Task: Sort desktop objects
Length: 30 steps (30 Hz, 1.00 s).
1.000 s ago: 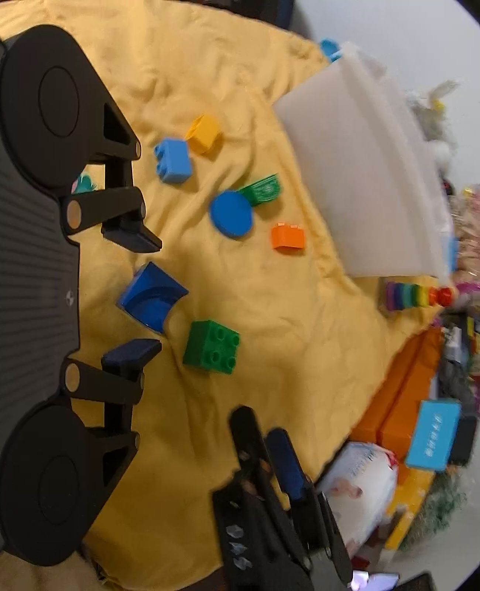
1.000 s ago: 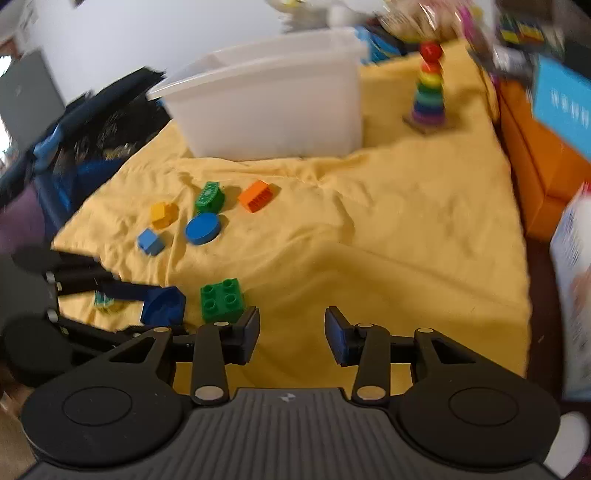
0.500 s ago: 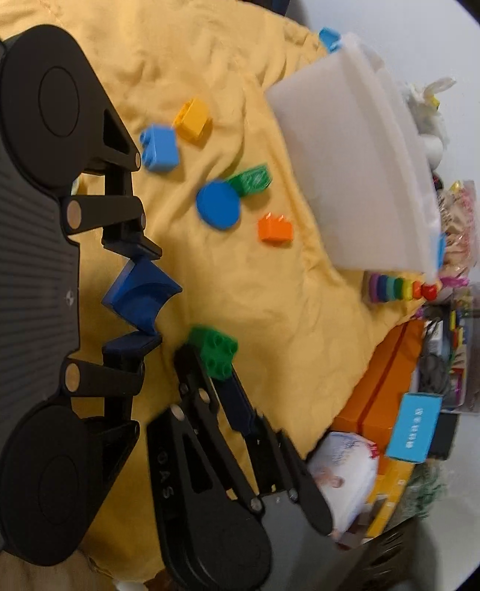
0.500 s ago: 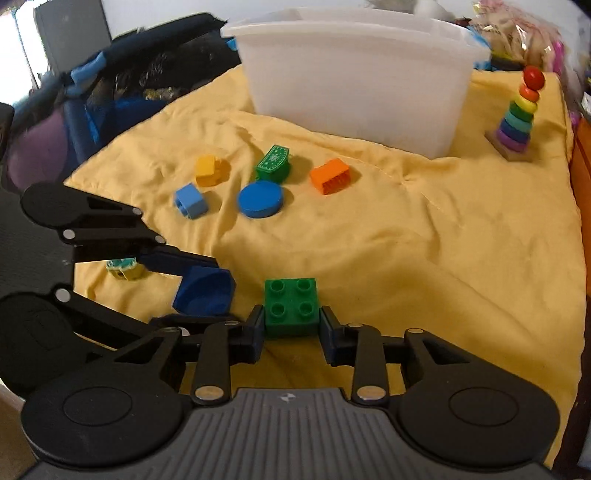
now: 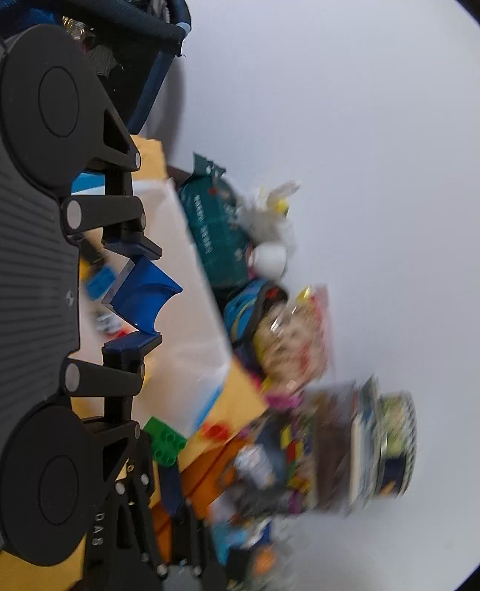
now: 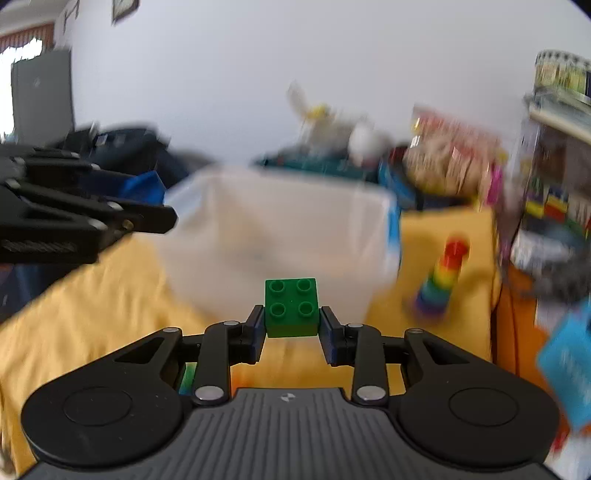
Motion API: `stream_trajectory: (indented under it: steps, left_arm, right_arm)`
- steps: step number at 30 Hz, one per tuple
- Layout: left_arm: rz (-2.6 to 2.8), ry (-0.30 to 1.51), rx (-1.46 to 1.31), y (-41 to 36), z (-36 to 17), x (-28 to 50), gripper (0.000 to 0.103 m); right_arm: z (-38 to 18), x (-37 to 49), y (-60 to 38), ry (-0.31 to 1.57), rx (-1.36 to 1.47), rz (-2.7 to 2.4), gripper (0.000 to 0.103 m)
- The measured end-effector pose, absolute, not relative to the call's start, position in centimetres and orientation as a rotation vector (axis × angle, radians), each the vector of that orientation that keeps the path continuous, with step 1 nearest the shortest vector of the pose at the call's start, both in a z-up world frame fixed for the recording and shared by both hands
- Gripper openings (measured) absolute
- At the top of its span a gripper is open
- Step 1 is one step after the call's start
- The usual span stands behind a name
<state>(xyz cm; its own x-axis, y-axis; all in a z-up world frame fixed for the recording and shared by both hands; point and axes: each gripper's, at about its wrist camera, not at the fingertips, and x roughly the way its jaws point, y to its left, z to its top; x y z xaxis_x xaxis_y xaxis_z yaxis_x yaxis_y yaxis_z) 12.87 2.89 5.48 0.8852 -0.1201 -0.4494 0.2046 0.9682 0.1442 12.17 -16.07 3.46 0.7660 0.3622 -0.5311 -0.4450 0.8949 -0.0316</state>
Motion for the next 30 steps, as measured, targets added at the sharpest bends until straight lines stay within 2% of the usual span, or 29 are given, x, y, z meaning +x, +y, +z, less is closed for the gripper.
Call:
stream_trajectory:
  steps: [6,8,10,12,14,22,26,30]
  left_arm:
    - [-0.1,0.609,0.134,4.0,2.5,17.5,0.046]
    - [-0.101,0.631,0.12,4.1,1.9,16.8,0.046]
    - [-0.11,0.611,0.096,4.5,2.2,14.5,0.047]
    - [-0.124,0.572,0.06,5.3,2.5,11.8,0.057]
    - [-0.132,0.539,0.037,5.7,2.4,9.3,0.063]
    - [-0.148,0.603,0.025,5.5,-1.3,2.2,0.063]
    - [-0.139,0.655,0.035,5.4,-2.7,1.7,0.063]
    - [-0.052,0.648,0.106,5.2,-3.6,4.6,0.063]
  right_arm:
    - [3.1,17.9,-14.0,0.563,-0.147,0.378,0.036]
    - [2.4,18.2,-13.8,0.583,-0.165,0.377,0.042]
    - [2.6,16.6,-14.9,0.568,-0.126,0.388,0.042]
    - [3.1,14.7,-15.9,0.54,-0.082,0.413,0.042]
    - [3.0,12.4,-16.8,0.53,-0.079,0.425,0.042]
    - [-2.0,8.4,-19.4,0.716,-0.006,0.427,0.042]
    - [-4.4,7.0,-19.7,0.804,-0.013,0.419,0.042]
    - [-4.8,5.8,-19.3,0.816,-0.033,0.445,0.042]
